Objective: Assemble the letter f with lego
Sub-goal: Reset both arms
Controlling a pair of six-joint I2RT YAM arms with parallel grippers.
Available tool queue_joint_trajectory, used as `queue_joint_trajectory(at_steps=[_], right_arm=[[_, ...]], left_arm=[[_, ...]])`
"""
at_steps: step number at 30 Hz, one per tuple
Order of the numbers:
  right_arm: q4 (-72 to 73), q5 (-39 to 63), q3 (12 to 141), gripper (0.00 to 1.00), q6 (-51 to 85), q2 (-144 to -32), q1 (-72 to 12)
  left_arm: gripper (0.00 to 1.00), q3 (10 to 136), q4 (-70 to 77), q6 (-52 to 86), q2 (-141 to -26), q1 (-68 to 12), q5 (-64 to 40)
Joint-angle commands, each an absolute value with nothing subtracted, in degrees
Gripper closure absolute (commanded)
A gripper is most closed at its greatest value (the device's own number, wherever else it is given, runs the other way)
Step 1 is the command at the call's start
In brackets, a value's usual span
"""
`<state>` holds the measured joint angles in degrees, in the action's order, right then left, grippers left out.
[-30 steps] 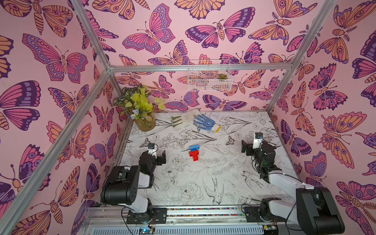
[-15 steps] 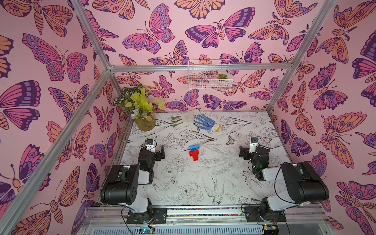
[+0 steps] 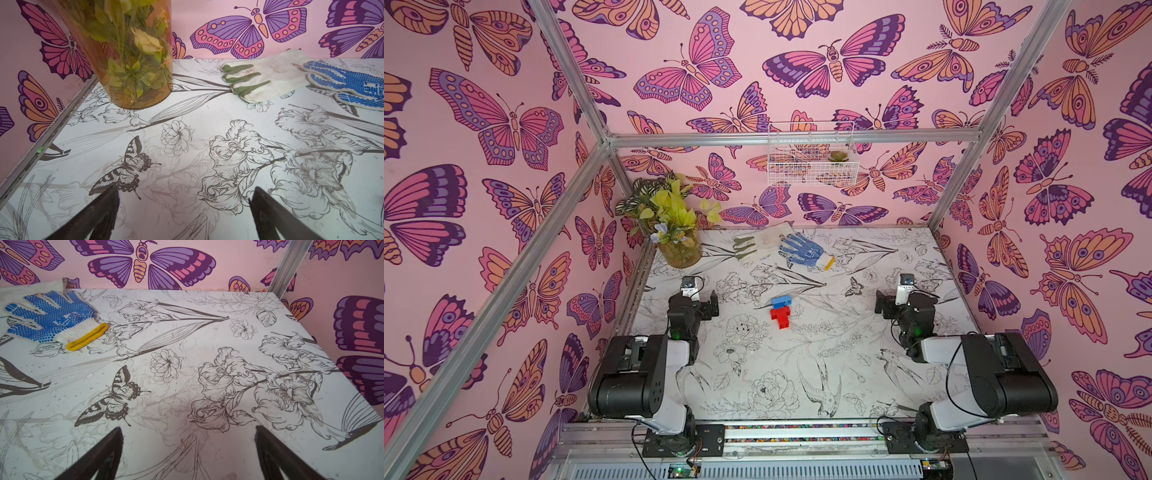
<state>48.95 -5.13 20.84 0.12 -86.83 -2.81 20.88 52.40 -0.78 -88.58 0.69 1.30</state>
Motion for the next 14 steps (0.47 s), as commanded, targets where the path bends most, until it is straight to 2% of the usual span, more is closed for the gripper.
queue_joint_trajectory(at_steps=[1,14], right_arm=[[48.06,-5.73,21.97,0.01,1.01,-86.04,-2.40],[47.74,-6.10,22.07,0.01,1.14,-86.00,-2.42]], left_arm=[[0.01,21.40,51.02,-0.15,-88.42,0.62,1.73],[0.00,21.36,50.95,-0.18,-88.27,2.18,-2.36]])
